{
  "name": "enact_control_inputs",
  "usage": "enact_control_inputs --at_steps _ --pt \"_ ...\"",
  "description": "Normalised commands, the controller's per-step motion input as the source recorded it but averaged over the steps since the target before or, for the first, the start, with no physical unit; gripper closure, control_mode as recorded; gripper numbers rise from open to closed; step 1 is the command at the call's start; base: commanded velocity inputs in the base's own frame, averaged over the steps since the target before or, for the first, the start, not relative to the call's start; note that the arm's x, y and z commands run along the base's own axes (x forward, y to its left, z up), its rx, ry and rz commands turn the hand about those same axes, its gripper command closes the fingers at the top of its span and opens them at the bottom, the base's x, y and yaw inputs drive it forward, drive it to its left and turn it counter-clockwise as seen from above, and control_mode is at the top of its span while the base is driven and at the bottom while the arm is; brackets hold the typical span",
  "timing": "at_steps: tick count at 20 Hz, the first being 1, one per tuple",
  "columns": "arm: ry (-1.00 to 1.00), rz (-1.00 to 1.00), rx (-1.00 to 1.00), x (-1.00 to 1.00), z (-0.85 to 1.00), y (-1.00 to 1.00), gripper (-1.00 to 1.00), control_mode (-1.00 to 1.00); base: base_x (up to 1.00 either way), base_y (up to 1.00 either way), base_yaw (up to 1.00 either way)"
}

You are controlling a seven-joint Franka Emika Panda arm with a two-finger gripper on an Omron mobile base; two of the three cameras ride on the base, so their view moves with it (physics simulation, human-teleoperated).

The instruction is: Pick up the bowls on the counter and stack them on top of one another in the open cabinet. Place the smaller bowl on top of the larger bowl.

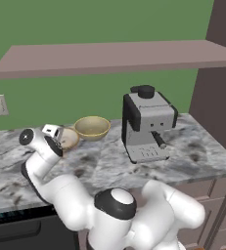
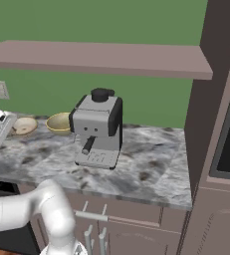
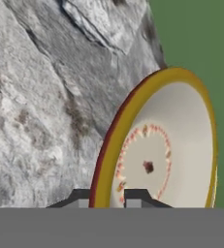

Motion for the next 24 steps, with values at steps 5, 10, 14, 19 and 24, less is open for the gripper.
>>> enact_control_inputs --at_steps 5,10,14,19,24 --pt "-0.11 -0.02 0.0 0.0 0.31 -0.17 1.0 -1.0 0.0 0.0 0.0" --pt "-0.1 -0.02 0.0 0.0 0.27 -0.22 1.0 -1.0 0.0 0.0 0.0" --pt "-0.07 -0.04 0.0 0.0 0.22 -0.24 1.0 -1.0 0.0 0.0 0.0" --pt "-0.05 -0.06 0.0 0.01 0.21 -0.25 1.0 -1.0 0.0 0.0 0.0" --pt "-0.04 -0.08 0.0 0.04 0.22 -0.29 1.0 -1.0 0.0 0.0 0.0"
